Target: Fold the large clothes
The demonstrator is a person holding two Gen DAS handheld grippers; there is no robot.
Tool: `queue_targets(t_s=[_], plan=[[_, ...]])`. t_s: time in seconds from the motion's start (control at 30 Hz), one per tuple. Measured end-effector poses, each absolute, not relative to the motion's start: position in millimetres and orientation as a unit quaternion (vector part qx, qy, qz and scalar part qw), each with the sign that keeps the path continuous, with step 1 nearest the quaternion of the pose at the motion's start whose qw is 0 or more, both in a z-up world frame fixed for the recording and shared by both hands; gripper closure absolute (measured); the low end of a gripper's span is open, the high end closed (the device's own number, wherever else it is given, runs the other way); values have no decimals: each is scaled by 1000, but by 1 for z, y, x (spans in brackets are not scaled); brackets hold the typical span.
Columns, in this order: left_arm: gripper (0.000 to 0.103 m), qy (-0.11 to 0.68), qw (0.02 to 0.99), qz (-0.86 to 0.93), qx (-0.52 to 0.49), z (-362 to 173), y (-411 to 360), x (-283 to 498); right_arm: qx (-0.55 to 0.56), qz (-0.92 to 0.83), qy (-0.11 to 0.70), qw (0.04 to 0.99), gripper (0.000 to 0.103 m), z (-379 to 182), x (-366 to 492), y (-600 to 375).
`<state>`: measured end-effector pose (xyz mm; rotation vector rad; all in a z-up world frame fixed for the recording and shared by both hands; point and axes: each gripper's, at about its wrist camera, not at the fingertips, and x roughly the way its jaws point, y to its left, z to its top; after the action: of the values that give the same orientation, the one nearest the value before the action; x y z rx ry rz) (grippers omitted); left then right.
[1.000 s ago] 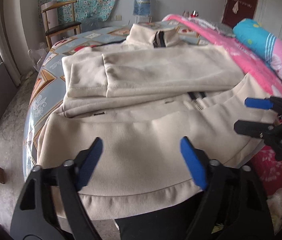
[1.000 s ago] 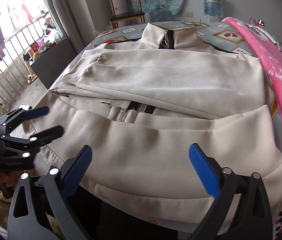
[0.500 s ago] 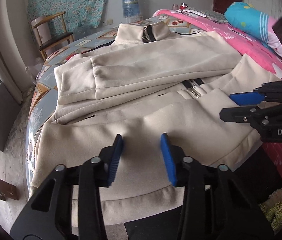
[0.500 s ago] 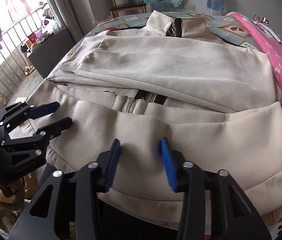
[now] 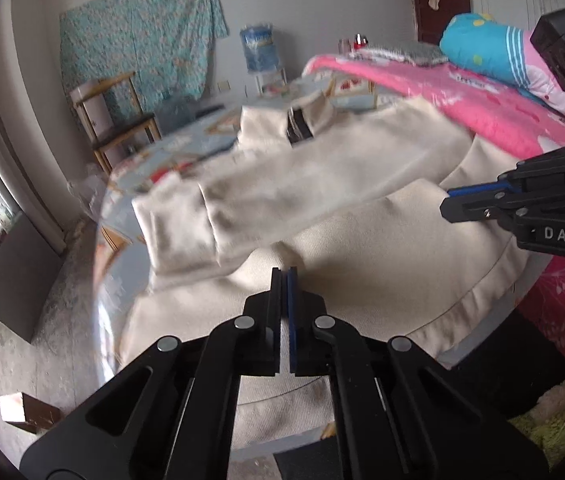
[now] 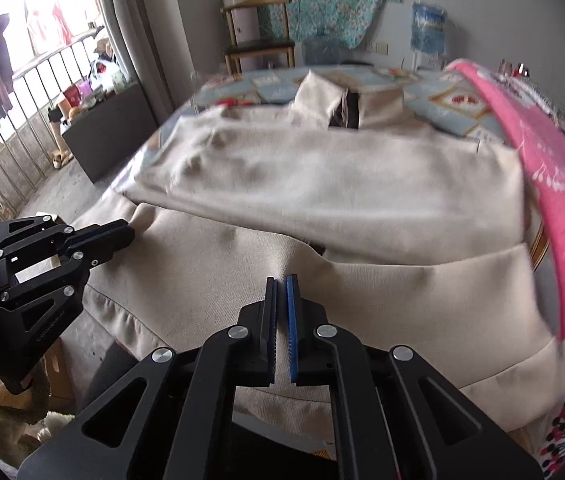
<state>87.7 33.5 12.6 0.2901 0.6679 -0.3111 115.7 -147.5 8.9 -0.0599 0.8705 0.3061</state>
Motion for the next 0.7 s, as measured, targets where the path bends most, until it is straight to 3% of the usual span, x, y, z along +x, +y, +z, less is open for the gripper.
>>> queue_targets(t_s=[0.1,0.3,0.47,0.7], plan=[[101,312,927,-144,146,18,32,101,-31,142,414,899,98,8,131,-146],[101,378,902,-143,153,-37,29,134,-52,130,452,881,99,-45,157,-142],[101,380,902,-140,147,-41,31,132,-20,146,450,881,98,-36,152,-159],[100,382,900,-141,159,-41,29,133,-15,22,413,910,65,2,128,-248]])
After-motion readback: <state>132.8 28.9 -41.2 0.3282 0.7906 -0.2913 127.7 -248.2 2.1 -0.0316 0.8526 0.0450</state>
